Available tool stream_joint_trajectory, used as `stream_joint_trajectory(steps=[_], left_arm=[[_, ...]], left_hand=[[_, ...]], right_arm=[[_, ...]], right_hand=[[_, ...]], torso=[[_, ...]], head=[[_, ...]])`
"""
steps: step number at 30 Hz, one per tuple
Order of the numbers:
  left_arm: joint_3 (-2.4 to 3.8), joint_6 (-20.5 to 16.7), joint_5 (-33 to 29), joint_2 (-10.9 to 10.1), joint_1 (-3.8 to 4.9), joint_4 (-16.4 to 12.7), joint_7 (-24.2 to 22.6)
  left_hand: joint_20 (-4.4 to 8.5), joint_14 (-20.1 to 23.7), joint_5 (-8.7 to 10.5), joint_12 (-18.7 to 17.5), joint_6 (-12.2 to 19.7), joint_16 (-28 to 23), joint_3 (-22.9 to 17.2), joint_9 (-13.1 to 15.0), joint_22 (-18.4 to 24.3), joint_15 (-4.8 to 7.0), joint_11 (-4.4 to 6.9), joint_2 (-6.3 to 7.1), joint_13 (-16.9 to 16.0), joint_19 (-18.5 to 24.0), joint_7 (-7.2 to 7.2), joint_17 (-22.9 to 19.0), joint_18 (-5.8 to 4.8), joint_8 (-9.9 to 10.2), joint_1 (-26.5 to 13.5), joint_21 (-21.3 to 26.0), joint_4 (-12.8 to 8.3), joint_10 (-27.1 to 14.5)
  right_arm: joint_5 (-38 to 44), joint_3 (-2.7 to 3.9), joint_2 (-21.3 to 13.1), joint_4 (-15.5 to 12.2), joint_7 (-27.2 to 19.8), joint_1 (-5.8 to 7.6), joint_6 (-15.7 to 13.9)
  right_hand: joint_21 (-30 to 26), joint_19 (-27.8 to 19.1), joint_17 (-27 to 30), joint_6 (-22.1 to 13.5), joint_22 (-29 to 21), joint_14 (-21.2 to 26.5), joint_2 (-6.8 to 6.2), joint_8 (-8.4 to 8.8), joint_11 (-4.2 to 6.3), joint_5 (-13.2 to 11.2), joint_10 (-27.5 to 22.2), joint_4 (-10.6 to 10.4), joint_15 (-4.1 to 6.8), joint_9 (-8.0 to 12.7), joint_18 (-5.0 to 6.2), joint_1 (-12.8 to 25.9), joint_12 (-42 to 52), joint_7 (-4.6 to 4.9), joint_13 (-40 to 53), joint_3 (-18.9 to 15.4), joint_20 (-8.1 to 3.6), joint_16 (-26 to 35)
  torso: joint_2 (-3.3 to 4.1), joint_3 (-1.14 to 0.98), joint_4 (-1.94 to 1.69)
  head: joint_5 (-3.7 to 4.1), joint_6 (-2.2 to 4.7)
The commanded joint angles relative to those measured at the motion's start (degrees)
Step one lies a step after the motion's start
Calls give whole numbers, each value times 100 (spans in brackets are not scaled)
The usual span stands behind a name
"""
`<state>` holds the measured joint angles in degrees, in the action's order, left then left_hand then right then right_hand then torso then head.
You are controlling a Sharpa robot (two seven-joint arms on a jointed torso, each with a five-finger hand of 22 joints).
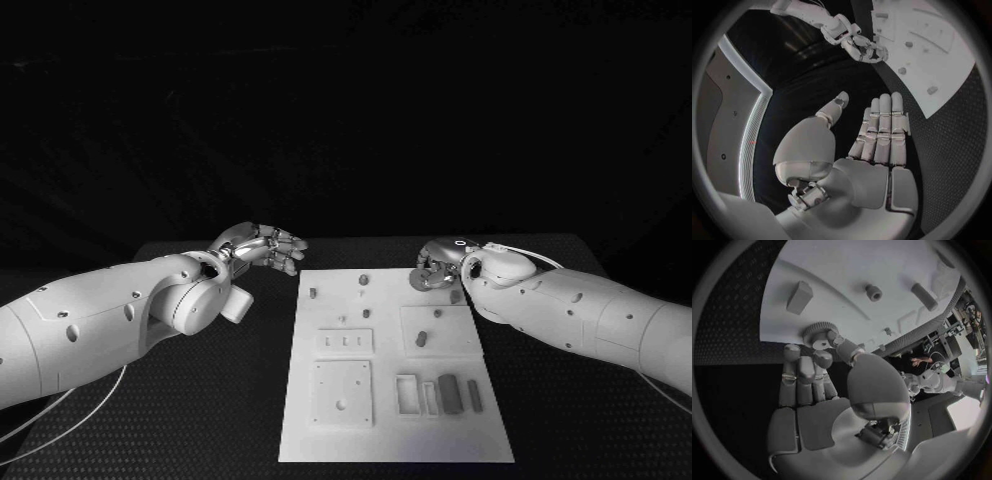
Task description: Assemble the parts on the task board
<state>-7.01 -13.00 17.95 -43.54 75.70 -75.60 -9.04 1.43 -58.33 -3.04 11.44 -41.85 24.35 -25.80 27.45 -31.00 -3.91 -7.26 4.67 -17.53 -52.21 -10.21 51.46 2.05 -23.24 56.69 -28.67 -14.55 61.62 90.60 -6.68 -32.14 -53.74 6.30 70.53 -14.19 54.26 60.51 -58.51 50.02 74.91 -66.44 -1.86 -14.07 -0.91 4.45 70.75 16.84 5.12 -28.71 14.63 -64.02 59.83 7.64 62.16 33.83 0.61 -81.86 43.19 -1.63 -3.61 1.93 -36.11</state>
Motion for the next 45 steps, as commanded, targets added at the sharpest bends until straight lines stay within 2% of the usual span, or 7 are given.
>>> stream_joint_trajectory(steps=[1, 9, 19, 25, 33, 38, 45], left_arm=[[5, 38, 4, -5, 7, -21, -40], [5, 42, 4, 6, 7, -27, -41], [5, 33, 4, -1, 7, -41, -43], [5, 34, 4, -5, 7, -52, -43], [5, 46, 4, 0, 8, -63, -48], [5, 50, 4, 8, 7, -49, -48], [5, 63, 4, 29, 7, -37, -46]], left_hand=[[44, 13, 16, -36, 8, -39, -1, 8, -5, 13, -23, -34, -11, -4, -26, 9, 68, 26, -30, 35, -23, 11], [44, 13, 16, -38, 6, -41, 0, 11, -6, 12, -23, -35, -14, -5, -25, 10, 67, 28, -32, 36, -22, 12], [45, 13, 16, -42, 5, -43, 0, 15, -6, 12, -23, -35, -18, -4, -23, 12, 67, 30, -32, 39, -24, 13], [45, 13, 16, -44, 5, -45, 1, 17, -7, 12, -22, -34, -21, -4, -22, 12, 67, 32, -32, 40, -25, 14], [45, 12, 16, -47, 5, -47, 2, 20, -7, 12, -23, -34, -24, -5, -21, 14, 66, 34, -32, 41, -26, 13], [45, 12, 16, -49, 5, -48, 2, 22, -8, 12, -23, -35, -26, -5, -21, 15, 66, 36, -33, 42, -26, 13], [45, 12, 17, -51, 5, -49, 3, 24, -8, 12, -23, -35, -28, -6, -21, 15, 65, 37, -35, 43, -25, 13]], right_arm=[[223, -15, -14, -65, 201, -19, -271], [337, -14, 4, -201, 317, 46, -497], [473, -13, -59, -939, 434, 167, -600], [701, -20, 65, -1245, 476, 166, -556], [1083, -194, 290, -1308, 529, 163, -585], [1323, -232, 445, -1278, 628, 157, -663], [1342, -266, 595, -1257, 603, 151, -632]], right_hand=[[28, 34, -37, 347, 117, -43, 31, -179, 35, 11, 17, -15, 22, -234, 37, 44, 15, -62, -11, -50, -33, -44], [47, 107, -124, 369, 105, -180, -74, -181, 50, 17, 90, -53, 37, -272, 37, 202, 14, -76, -27, -54, -53, -83], [52, 141, -141, 356, 101, -229, -140, -165, 52, 16, 126, -55, 43, -286, 37, 249, 8, -78, -38, -27, -71, -92], [49, 155, -135, 342, 97, -241, -195, -151, 49, 16, 139, -67, 40, -293, 37, 285, -1, -74, -45, -10, -79, -89], [45, 161, -122, 336, 96, -240, -233, -142, 46, 17, 148, -72, 37, -297, 37, 302, -6, -72, -49, 5, -84, -84], [43, 169, -128, 334, 95, -255, -267, -137, 46, 17, 160, -72, 36, -301, 37, 308, -11, -71, -55, 20, -89, -84], [43, 179, -132, 337, 94, -271, -294, -134, 45, 16, 175, -79, 35, -305, 37, 319, -14, -71, -60, 30, -93, -84]], torso=[[0, 2, 3], [0, 7, -17], [1, 14, -3], [5, 5, 3], [3, 0, 0], [3, -6, -17], [7, 2, -16]], head=[[-1, 5], [-7, 31], [-53, 44], [-79, 48], [-82, 53], [-80, 46], [-78, 59]])
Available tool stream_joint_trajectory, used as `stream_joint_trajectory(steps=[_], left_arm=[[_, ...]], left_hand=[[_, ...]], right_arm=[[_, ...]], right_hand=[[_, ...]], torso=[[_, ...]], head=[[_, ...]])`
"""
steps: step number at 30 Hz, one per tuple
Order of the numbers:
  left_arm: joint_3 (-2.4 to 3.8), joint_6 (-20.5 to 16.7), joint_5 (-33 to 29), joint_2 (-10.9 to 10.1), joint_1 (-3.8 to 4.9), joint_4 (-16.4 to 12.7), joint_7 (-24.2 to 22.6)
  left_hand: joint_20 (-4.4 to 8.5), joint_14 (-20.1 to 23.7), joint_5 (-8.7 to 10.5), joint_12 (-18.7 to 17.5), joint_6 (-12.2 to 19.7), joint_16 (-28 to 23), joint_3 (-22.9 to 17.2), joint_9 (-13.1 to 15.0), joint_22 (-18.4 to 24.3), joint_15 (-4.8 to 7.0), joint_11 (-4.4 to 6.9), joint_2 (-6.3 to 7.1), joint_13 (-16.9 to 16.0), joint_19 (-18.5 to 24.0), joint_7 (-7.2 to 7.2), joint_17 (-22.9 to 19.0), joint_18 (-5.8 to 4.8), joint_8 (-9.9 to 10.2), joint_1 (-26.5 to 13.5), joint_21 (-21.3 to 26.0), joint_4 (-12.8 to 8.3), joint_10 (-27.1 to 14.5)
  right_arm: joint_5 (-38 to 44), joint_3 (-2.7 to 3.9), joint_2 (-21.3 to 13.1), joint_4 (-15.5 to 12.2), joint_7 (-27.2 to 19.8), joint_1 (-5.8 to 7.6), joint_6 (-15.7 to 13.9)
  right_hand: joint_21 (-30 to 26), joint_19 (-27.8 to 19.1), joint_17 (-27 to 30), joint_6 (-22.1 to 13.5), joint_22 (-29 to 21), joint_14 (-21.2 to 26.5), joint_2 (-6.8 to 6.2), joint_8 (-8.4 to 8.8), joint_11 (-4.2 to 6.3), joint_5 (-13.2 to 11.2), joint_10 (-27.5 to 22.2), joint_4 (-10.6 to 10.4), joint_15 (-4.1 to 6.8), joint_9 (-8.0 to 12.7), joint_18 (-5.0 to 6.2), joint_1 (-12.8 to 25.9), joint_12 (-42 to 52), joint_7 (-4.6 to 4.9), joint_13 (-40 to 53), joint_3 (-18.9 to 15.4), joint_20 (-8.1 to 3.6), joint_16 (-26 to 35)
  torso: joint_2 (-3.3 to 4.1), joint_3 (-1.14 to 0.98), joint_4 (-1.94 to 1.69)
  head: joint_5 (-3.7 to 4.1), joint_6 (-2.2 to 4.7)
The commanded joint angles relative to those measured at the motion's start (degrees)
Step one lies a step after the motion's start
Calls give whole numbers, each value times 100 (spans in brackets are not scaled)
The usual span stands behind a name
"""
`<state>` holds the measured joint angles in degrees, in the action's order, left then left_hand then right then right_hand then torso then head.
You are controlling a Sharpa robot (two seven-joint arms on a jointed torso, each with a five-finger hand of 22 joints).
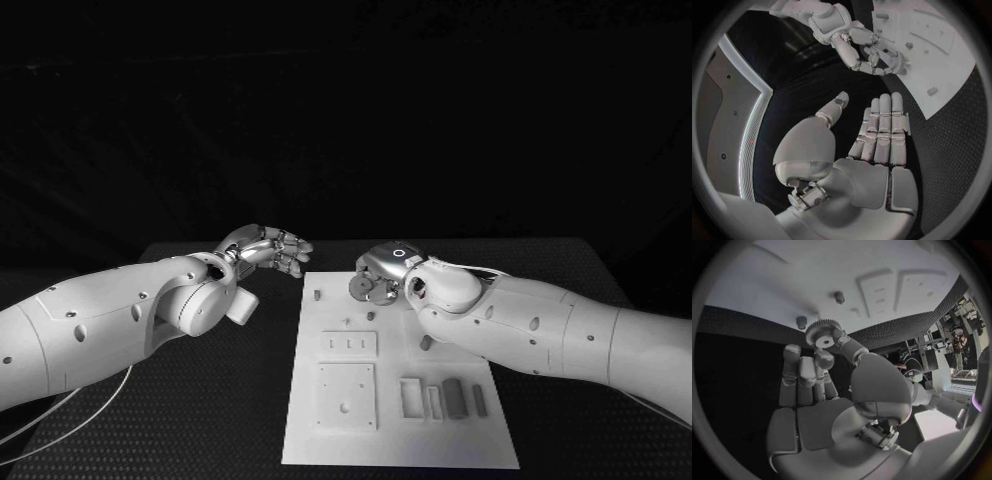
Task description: Assemble the parts on the task board
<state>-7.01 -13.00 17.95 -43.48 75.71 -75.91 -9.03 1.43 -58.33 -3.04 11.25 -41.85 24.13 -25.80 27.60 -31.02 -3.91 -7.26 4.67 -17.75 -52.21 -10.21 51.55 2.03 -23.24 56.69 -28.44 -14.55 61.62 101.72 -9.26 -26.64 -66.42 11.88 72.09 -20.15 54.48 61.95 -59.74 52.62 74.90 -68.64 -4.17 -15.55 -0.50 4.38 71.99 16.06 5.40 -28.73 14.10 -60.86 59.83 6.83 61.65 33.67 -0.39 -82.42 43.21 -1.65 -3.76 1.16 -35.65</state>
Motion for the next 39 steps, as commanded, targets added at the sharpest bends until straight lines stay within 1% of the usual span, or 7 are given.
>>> stream_joint_trajectory(steps=[1, 10, 13, 16, 28, 33, 39], left_arm=[[5, 67, 3, 27, 6, -5, -48], [5, 63, 3, 33, 6, -5, -52], [5, 57, 3, 27, 6, -2, -53], [5, 54, 3, 27, 6, -4, -65], [5, 53, 3, 37, 6, -10, -71], [5, 66, 3, 46, 6, -6, -66], [5, 78, 3, 47, 6, 0, -59]], left_hand=[[45, 12, 17, -32, 5, -27, 3, 9, -5, 12, -23, -35, -6, -5, -22, 7, 66, 38, -35, 21, -25, 14], [45, 11, 16, -36, 6, -29, 5, 13, -6, 12, -24, -37, -10, -7, -22, 9, 65, 41, -41, 22, -21, 13], [45, 11, 16, -38, 6, -30, 6, 14, -7, 12, -24, -39, -12, -7, -22, 10, 65, 42, -44, 23, -19, 13], [45, 10, 16, -39, 6, -30, 6, 15, -7, 12, -24, -39, -13, -8, -22, 10, 65, 43, -45, 24, -19, 13], [46, 9, 16, -44, 5, -33, 7, 21, -8, 12, -24, -40, -19, -8, -22, 12, 65, 47, -47, 26, -19, 14], [46, 9, 16, -46, 6, -34, 7, 22, -8, 12, -24, -39, -20, -8, -22, 13, 65, 49, -47, 27, -19, 14], [46, 10, 16, -49, 6, -36, 7, 24, -9, 12, -25, -38, -23, -8, -22, 14, 65, 51, -47, 29, -20, 13]], right_arm=[[244, -13, 60, 9, 48, -7, -35], [375, -68, 106, 28, 73, -12, -66], [435, -139, 119, 59, 92, -16, -79], [478, -160, 127, 69, 110, -29, -74], [512, -177, 177, 137, 157, -94, -96], [518, -177, 201, 207, 164, -112, -119], [557, -177, 214, 260, 153, -114, -162]], right_hand=[[21, 37, -8, 76, 94, -52, -65, 14, 5, 23, 52, -3, 8, -303, 90, 6, -14, 10, -9, 47, 7, -28], [18, 47, -1, 75, 93, -61, -93, 20, 4, 23, 67, -8, 8, -307, 90, 14, -20, 10, -15, 63, 1, -25], [17, 49, -9, 75, 93, -71, -105, 21, 4, 22, 71, -8, 7, -308, 90, 17, -22, 10, -17, 67, 0, -26], [17, 52, -12, 77, 92, -76, -107, 22, 4, 23, 74, -9, 7, -309, 90, 16, -23, 10, -18, 71, -1, -27], [16, 64, -22, 88, 92, -98, -108, 20, 7, 23, 91, -12, 9, -316, 90, 16, -27, 8, -24, 89, -7, -29], [16, 67, -20, 90, 92, -101, -104, 21, 7, 23, 95, -14, 9, -317, 90, 17, -29, 7, -26, 93, -9, -29], [15, 69, -9, 87, 91, -98, -105, 24, 8, 23, 98, -9, 10, -318, 90, 14, -31, 7, -28, 99, -11, -25]], torso=[[8, 2, 1], [-3, 5, 2], [-4, -2, 2], [-2, -2, 4], [0, 6, 13], [1, -5, 5], [-3, 8, 6]], head=[[-5, 13], [-21, 0], [-26, -7], [-29, -11], [-29, -17], [-33, -29], [-40, -24]])
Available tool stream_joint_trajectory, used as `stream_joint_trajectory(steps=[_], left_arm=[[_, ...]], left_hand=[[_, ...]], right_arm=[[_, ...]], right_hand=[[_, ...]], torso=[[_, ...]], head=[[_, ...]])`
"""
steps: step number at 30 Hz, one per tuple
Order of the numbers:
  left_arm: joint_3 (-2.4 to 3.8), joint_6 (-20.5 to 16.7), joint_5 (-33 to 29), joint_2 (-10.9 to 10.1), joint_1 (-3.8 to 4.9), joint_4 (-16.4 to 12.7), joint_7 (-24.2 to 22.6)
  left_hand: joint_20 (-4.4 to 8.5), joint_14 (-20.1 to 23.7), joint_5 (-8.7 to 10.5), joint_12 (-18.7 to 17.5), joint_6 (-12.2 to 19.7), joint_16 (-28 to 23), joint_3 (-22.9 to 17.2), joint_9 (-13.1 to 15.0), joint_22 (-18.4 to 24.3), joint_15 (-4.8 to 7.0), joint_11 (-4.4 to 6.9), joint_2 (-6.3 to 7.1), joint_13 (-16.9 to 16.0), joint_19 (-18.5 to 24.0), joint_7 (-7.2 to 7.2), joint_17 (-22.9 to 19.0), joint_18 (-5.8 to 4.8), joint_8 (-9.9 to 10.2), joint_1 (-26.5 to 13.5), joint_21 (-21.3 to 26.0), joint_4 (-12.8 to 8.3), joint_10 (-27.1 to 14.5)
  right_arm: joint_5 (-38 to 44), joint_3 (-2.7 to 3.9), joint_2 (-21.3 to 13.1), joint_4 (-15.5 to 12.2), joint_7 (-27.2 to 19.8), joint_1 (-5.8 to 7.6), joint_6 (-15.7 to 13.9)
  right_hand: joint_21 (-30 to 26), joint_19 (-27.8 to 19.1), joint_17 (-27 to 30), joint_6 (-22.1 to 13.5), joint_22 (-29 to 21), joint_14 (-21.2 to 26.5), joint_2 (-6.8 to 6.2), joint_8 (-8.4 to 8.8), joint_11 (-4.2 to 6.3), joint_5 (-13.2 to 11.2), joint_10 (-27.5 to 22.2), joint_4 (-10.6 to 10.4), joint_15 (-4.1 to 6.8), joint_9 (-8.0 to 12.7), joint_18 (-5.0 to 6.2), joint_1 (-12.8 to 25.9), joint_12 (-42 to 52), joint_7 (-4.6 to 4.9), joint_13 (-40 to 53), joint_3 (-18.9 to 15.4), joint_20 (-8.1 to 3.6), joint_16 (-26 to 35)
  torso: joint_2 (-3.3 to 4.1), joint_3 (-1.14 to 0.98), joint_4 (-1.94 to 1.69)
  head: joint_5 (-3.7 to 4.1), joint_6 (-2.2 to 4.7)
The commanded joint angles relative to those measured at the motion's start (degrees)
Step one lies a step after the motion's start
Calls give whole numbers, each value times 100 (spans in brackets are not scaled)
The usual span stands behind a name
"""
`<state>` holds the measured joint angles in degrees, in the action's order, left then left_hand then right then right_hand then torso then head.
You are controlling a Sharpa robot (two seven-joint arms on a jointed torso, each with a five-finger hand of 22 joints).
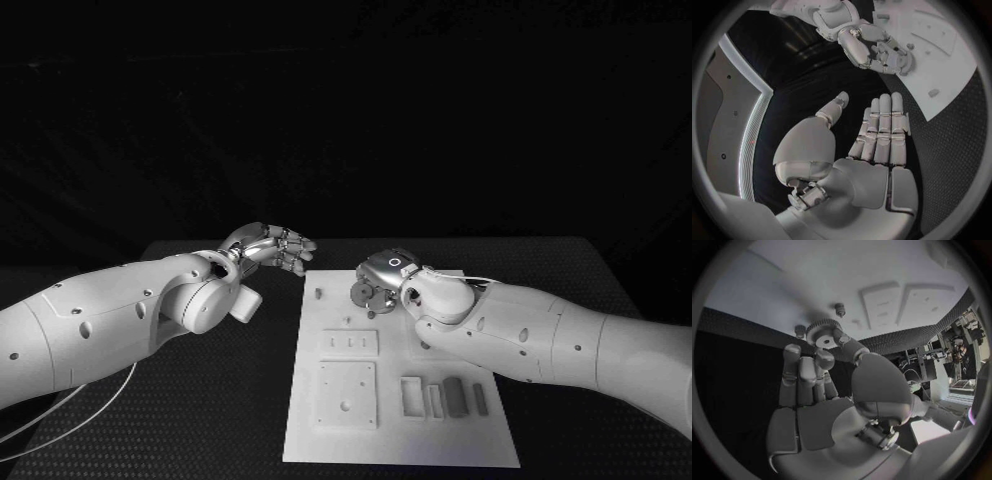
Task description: Assemble the parts on the task board
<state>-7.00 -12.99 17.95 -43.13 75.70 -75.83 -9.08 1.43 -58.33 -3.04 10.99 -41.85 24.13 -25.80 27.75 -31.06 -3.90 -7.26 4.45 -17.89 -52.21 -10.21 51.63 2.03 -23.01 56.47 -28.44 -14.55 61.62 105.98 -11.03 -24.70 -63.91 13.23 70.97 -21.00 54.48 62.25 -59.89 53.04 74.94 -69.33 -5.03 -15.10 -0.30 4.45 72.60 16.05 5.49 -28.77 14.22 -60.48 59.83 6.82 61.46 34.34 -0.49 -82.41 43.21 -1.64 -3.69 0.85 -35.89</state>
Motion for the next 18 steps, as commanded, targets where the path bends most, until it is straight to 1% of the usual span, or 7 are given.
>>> stream_joint_trajectory(steps=[1, 3, 5, 9, 13, 15, 18], left_arm=[[5, 78, 3, 13, 6, -9, -51], [5, 82, 3, 23, 6, -2, -51], [4, 81, 3, 26, 6, 0, -50], [4, 82, 3, 14, 6, 0, -46], [4, 84, 3, 20, 6, 0, -45], [4, 86, 3, 30, 6, 3, -45], [4, 87, 3, 37, 7, 4, -43]], left_hand=[[46, 10, 16, -24, 7, -36, 8, 9, -5, 12, -25, -16, -9, -7, -22, 6, 65, 29, -25, 30, -20, 13], [46, 10, 16, -25, 7, -37, 8, 10, -5, 12, -25, -15, -9, -7, -22, 6, 65, 29, -25, 30, -21, 13], [46, 10, 16, -25, 7, -37, 8, 11, -5, 12, -25, -14, -10, -7, -22, 6, 65, 30, -25, 31, -21, 13], [46, 11, 16, -27, 7, -39, 8, 13, -6, 12, -25, -15, -12, -7, -22, 7, 64, 32, -26, 32, -20, 13], [46, 11, 16, -29, 7, -40, 9, 14, -6, 12, -25, -14, -14, -7, -22, 8, 64, 33, -27, 33, -21, 13], [46, 11, 16, -30, 7, -41, 9, 15, -6, 12, -25, -14, -15, -7, -22, 8, 64, 34, -26, 34, -21, 13], [46, 11, 16, -32, 7, -42, 9, 17, -6, 11, -25, -14, -17, -7, -22, 9, 64, 35, -26, 35, -21, 14]], right_arm=[[130, 1, 30, 19, 17, -3, -75], [127, 1, 36, 36, 18, -3, -61], [127, 1, 48, 64, 24, -3, -58], [134, 1, 65, 120, 32, -6, -96], [127, 1, 84, 129, 23, -7, -104], [127, 1, 107, 146, 17, -7, -87], [117, 1, 143, 188, 9, -16, -69]], right_hand=[[14, 39, 18, 43, 88, -23, -20, -19, -13, 17, 38, -5, 0, -314, 78, -28, -32, 7, -10, 35, -2, -22], [13, 39, 17, 43, 88, -24, -20, -18, -13, 17, 39, -2, 0, -314, 78, -31, -34, 7, -11, 38, -3, -21], [13, 39, 13, 43, 88, -28, -19, -18, -13, 17, 40, -1, 0, -314, 78, -32, -35, 7, -12, 39, -3, -22], [12, 39, 20, 43, 88, -25, -18, -17, -13, 16, 41, 1, -1, -315, 78, -32, -37, 7, -14, 42, -4, -19], [11, 40, 23, 44, 88, -26, -19, -16, -13, 16, 43, 2, -1, -316, 78, -31, -38, 7, -15, 43, -4, -17], [11, 40, 20, 44, 88, -29, -19, -16, -13, 15, 43, 2, -1, -316, 78, -31, -39, 7, -16, 44, -4, -17], [10, 40, 30, 44, 88, -24, -20, -15, -13, 15, 45, 4, -1, -317, 78, -31, -41, 8, -17, 45, -5, -14]], torso=[[-1, 5, -2], [0, 2, -2], [-2, -1, -6], [1, 5, -1], [-1, 3, 8], [0, 4, 8], [3, 0, 5]], head=[[-5, 10], [-18, 21], [-24, 13], [-14, 14], [-30, 7], [-28, 5], [-38, 3]])
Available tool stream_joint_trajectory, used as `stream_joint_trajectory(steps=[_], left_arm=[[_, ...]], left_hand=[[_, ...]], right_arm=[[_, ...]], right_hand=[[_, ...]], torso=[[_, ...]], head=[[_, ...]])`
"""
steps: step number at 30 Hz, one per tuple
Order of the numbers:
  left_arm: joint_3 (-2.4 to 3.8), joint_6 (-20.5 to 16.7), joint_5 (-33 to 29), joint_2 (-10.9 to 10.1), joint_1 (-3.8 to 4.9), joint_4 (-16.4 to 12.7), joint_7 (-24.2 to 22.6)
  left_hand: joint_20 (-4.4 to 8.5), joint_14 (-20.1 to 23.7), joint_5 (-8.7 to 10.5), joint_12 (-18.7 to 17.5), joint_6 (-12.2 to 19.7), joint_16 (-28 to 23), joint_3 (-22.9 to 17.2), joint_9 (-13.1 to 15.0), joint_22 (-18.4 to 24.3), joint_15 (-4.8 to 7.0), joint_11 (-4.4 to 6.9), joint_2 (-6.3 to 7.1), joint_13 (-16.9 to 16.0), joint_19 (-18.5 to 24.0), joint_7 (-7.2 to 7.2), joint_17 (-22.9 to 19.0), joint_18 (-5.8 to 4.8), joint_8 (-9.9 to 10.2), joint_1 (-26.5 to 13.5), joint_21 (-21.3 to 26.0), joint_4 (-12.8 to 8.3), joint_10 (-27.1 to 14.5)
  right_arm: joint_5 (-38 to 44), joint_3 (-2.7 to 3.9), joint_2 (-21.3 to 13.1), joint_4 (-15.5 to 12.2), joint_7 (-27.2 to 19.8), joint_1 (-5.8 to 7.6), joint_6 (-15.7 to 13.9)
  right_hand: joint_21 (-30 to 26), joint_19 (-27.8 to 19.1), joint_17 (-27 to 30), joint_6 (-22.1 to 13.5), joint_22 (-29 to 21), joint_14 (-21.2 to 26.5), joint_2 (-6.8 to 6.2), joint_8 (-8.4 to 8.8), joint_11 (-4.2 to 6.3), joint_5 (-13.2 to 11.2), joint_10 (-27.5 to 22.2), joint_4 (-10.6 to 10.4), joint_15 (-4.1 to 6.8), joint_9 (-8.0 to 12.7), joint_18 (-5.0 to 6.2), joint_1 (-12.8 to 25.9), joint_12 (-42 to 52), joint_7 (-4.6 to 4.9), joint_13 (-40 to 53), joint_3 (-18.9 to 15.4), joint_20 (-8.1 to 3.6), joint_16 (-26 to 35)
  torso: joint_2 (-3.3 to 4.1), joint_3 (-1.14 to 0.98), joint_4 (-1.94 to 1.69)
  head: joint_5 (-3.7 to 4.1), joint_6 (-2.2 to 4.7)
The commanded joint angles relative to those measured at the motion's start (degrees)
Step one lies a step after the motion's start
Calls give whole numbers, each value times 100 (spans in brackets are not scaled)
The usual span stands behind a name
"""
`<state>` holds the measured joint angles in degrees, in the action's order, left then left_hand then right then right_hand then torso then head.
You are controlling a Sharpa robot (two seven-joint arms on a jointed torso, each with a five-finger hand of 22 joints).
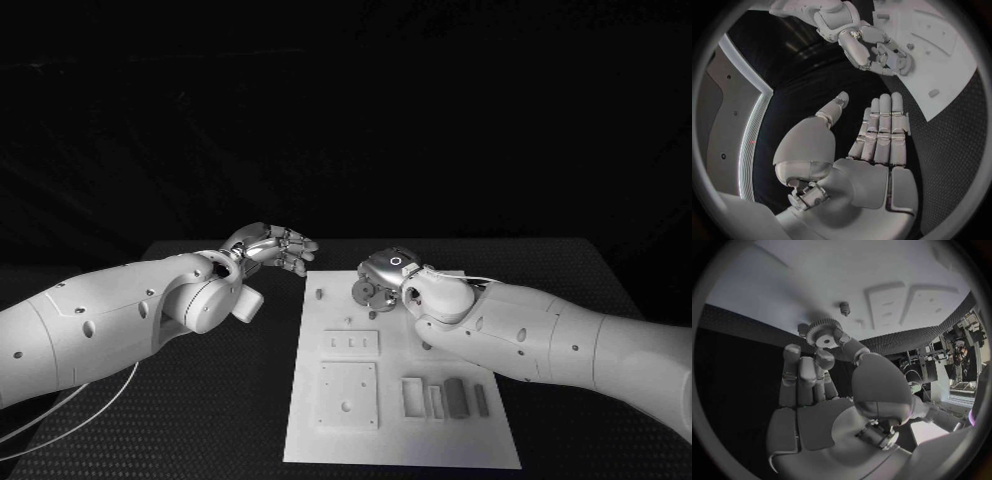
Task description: Assemble the parts on the task board
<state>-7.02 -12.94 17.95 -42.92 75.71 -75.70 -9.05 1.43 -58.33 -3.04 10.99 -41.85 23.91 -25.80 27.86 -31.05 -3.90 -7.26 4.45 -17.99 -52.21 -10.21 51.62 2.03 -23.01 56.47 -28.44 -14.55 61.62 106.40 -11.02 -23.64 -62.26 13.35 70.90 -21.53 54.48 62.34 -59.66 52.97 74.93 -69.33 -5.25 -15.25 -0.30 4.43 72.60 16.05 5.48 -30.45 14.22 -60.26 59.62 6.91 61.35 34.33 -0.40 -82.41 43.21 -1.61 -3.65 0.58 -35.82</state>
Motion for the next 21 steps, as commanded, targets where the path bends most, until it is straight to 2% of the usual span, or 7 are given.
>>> stream_joint_trajectory(steps=[1, 6, 13, 14, 15, 21], left_arm=[[6, 83, 3, 20, 6, -9, -46], [6, 84, 3, 20, 7, -5, -43], [6, 82, 3, 18, 7, -6, -43], [6, 82, 3, 20, 7, -8, -43], [6, 85, 3, 21, 7, -7, -43], [6, 76, 3, 10, 7, -5, -42]], left_hand=[[46, 11, 16, -32, 7, -20, 9, 7, -8, 11, -25, -14, -8, -7, -22, 9, 64, 35, -27, 35, -21, 14], [46, 12, 16, -34, 7, -21, 9, 8, -8, 11, -25, -14, -10, -7, -22, 10, 64, 37, -27, 36, -21, 14], [46, 11, 16, -36, 6, -23, 9, 11, -8, 11, -25, -12, -13, -7, -23, 11, 64, 38, -25, 37, -24, 15], [46, 11, 16, -36, 6, -23, 9, 11, -8, 11, -25, -12, -13, -7, -23, 11, 64, 38, -25, 37, -24, 15], [46, 11, 16, -36, 6, -23, 9, 12, -9, 11, -25, -11, -13, -7, -23, 11, 64, 39, -25, 38, -24, 15], [46, 11, 16, -38, 5, -25, 9, 14, -9, 11, -25, -10, -15, -7, -23, 12, 64, 40, -25, 39, -24, 15]], right_arm=[[60, 0, 45, 36, -9, -15, -12], [12, 0, 61, 90, -44, -23, 69], [-131, -1, 93, 146, -69, -26, 108], [-139, -1, 92, 148, -67, -26, 126], [-178, -1, 87, 157, -73, -26, 148], [-247, -1, 84, 169, -78, -26, 127]], right_hand=[[10, 32, 12, 51, 89, -20, 2, -1, -13, 16, 45, 4, 0, -149, 78, -53, -21, -1, -6, 46, -14, -13], [0, 29, 56, 10, 87, 4, -14, 27, -22, 15, 46, 8, -5, -144, 78, -43, -35, 9, -15, 50, -14, 8], [-65, -20, 267, -101, 72, 179, -117, 103, -69, 16, -32, -17, -45, -133, 78, -5, -113, 60, -40, 76, 11, 126], [-79, -27, 274, -348, 69, 188, -142, 245, -107, 17, -38, -13, -72, -72, 78, -9, -126, 102, -47, 86, 16, 140], [-92, -36, 281, -416, 68, 200, -170, 287, -140, 15, -50, -23, -105, -52, 78, -1, -142, 136, -56, 91, 23, 155], [-120, -46, 292, -600, 71, 217, -210, 401, -203, 13, -73, -68, -169, 21, 78, 11, -157, 200, -67, 113, 46, 174]], torso=[[3, -3, 1], [0, -3, -3], [0, -1, 4], [-1, -2, 4], [-2, -3, 5], [-2, -5, 14]], head=[[-12, -4], [-7, -23], [-15, -36], [-17, -38], [-21, -40], [-28, -50]])
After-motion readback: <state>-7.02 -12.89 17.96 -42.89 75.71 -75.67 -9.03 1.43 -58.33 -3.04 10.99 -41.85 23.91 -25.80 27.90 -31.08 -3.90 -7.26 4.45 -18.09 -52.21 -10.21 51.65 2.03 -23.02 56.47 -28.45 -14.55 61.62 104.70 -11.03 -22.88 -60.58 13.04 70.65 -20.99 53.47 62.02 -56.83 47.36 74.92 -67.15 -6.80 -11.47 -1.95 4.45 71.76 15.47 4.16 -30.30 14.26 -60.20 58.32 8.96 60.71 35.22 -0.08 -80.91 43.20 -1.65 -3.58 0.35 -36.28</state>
